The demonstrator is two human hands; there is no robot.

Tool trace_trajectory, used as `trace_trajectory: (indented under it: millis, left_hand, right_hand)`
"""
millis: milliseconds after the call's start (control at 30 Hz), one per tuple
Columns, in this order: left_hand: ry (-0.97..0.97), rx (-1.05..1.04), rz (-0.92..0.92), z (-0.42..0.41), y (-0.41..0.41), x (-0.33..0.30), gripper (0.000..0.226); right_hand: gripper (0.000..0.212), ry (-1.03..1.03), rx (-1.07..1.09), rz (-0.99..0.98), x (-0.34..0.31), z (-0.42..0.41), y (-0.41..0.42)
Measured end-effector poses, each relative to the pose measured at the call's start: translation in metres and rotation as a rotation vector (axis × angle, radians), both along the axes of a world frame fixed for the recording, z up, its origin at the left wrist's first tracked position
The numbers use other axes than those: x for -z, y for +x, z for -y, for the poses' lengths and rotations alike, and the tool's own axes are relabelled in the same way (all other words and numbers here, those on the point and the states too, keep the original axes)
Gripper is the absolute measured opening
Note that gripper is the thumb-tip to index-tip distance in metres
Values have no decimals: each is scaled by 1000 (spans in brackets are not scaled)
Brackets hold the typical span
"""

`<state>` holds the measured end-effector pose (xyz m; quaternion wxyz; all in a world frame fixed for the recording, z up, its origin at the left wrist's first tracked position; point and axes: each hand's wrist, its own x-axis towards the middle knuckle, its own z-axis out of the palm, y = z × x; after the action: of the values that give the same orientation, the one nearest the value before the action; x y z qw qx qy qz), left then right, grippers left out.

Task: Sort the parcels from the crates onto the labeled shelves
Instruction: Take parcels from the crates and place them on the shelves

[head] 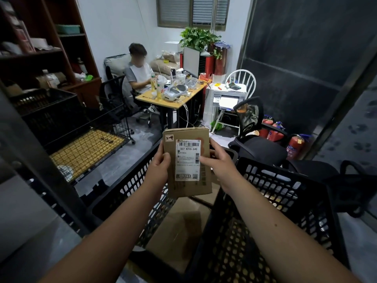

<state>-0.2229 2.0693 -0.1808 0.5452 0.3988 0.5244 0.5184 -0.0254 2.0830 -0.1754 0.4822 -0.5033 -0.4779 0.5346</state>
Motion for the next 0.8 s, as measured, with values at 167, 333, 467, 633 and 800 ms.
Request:
trace_trajectory:
  millis: [167, 333, 467, 633, 800]
  left_hand:
    - [1, -81, 23, -3, -17, 5, 49]
    - [44, -124, 97, -2, -46, 11, 59]
    - [45, -219, 81, 4, -62, 15, 53]
    - [44, -297, -105, 11, -76, 12, 35]
    - [52, -406, -349, 40, -74, 2, 50]
  right_hand:
    - [86, 18, 38, 99, 10, -2, -6]
    - [89, 27, 114, 169, 23, -2, -24]
    - [61, 34, 46, 151, 21, -1, -37]
    - [56, 37, -79, 267, 12, 6, -45]
    - [95, 111, -184, 317, 2, 26, -42]
